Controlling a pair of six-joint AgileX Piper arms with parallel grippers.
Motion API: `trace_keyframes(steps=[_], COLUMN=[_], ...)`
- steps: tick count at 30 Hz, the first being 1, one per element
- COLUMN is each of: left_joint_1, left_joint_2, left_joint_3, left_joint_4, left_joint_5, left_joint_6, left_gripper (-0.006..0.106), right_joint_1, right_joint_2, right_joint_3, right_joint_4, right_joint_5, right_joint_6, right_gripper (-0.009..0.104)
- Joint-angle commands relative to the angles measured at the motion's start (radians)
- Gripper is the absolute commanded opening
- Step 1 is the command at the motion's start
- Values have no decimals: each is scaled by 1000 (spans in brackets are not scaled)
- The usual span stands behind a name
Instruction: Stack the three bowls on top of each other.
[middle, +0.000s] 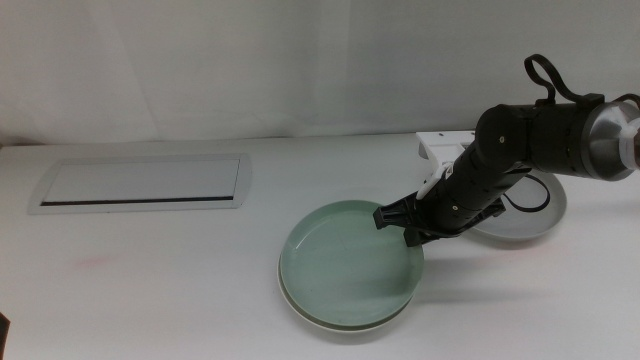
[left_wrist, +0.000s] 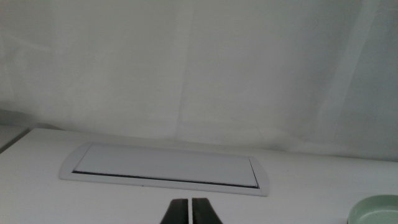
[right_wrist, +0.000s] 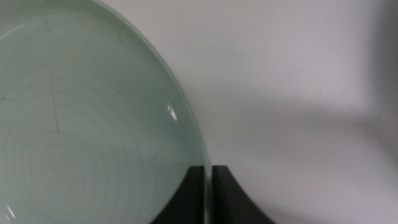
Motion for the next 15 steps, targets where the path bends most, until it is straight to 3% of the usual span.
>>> trace_keyframes(steps=[1, 3, 7, 8, 15], left_joint_1=[1, 1, 1, 1, 1], left_joint_2=[-2, -2, -2, -2, -2], left_joint_3=[38, 38, 38, 38, 38], left_joint_4=[-2, -2, -2, -2, -2], left_joint_5=[-16, -16, -16, -16, -16], left_joint_6=[-6, -6, -6, -6, -6], left_gripper=[-3, -3, -3, -3, -3], right_joint_1=[4, 4, 4, 4, -5], right_joint_2=[2, 0, -9, -16, -133], right_joint_3=[-6, -6, -6, -6, -6], right_joint_4=[8, 8, 6, -1, -99], right_joint_5=[6, 12, 29, 28, 61], right_joint_6=[-25, -25, -25, -26, -25], right_gripper=[15, 35, 98, 103, 103])
